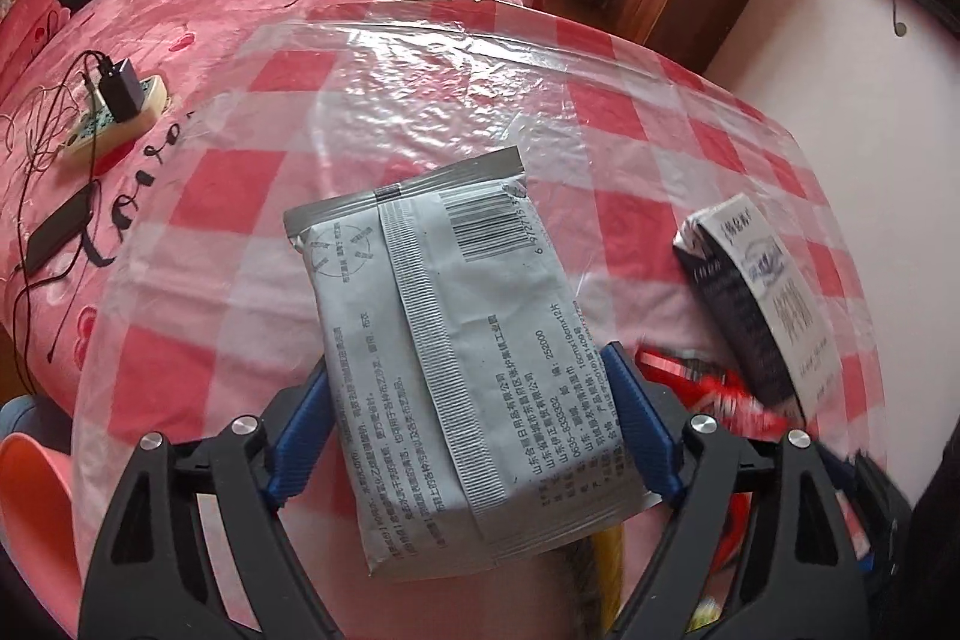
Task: Collect trash
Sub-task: 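Grasp the yellow snack bags with the right tool and lift them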
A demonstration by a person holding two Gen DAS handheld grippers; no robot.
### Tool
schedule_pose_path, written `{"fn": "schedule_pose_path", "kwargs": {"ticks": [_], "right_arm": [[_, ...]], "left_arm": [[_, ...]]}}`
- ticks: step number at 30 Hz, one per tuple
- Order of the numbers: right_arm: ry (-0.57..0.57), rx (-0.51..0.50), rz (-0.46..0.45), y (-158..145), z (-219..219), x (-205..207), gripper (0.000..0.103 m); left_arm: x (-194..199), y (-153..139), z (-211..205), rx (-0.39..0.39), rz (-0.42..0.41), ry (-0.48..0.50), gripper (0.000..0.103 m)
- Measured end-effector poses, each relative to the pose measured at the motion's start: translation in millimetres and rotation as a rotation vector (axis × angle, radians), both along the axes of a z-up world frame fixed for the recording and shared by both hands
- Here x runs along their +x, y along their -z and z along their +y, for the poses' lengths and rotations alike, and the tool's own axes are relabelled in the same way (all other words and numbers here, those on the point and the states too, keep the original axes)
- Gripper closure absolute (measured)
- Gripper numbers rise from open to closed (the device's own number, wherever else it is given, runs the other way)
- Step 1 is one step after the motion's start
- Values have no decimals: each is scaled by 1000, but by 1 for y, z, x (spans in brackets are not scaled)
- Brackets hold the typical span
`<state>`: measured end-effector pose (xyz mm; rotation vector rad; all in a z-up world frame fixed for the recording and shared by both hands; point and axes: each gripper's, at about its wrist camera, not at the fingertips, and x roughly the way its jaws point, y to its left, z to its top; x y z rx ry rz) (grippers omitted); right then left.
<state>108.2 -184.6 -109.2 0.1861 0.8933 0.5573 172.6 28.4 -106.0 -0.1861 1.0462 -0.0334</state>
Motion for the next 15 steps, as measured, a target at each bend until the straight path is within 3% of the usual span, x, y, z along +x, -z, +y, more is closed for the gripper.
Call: {"fn": "schedule_pose_path", "kwargs": {"ticks": [15], "right_arm": [[-91,72,-39,-8,2,-29,17]], "left_arm": [[-75,6,40,-69,-35,29,19]]}}
